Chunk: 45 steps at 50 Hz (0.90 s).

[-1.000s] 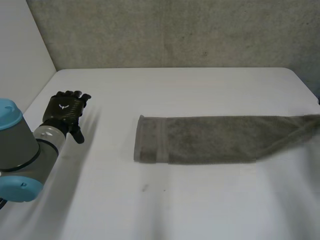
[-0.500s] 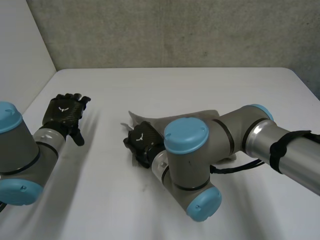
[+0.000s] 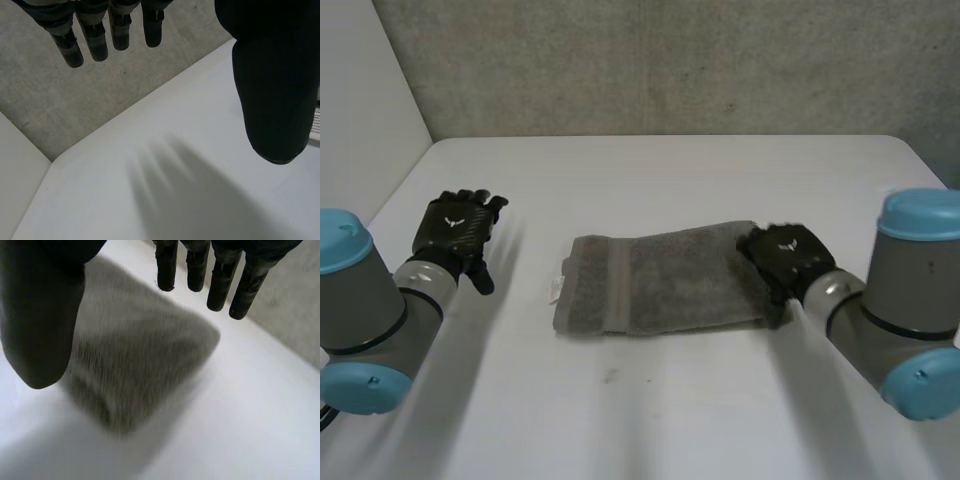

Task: Fold the towel.

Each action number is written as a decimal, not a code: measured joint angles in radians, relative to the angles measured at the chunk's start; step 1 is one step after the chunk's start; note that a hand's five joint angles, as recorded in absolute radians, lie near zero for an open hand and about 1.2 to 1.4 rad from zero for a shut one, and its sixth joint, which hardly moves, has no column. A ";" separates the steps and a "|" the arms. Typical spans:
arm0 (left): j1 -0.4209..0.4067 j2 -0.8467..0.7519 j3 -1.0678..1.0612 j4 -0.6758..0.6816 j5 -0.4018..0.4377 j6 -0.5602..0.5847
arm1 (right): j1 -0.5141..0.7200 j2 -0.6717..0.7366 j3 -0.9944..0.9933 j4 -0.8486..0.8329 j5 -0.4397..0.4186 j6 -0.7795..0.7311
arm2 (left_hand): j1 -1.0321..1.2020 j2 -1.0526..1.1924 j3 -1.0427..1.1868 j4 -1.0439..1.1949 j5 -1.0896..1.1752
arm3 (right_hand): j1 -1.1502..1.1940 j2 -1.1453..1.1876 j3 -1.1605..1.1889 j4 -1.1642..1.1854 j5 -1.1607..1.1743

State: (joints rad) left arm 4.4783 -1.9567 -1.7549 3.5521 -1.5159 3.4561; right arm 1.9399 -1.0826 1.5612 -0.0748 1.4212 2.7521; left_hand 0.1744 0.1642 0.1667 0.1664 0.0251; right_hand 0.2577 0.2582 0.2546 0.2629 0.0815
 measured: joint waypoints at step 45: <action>-0.085 0.037 0.044 -0.011 -0.011 -0.014 | 0.245 0.073 -0.249 -0.051 -0.048 -0.101 | 0.000 0.000 0.000 0.000 0.000 | 1.018 1.000 1.077 1.078 1.064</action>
State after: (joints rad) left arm 4.3936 -1.9198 -1.7110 3.5414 -1.5272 3.4417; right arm 2.1845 -1.0092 1.3119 -0.1253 1.3731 2.6513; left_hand 0.1744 0.1642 0.1667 0.1663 0.0251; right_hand 1.2755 1.2581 1.3316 1.3410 1.1457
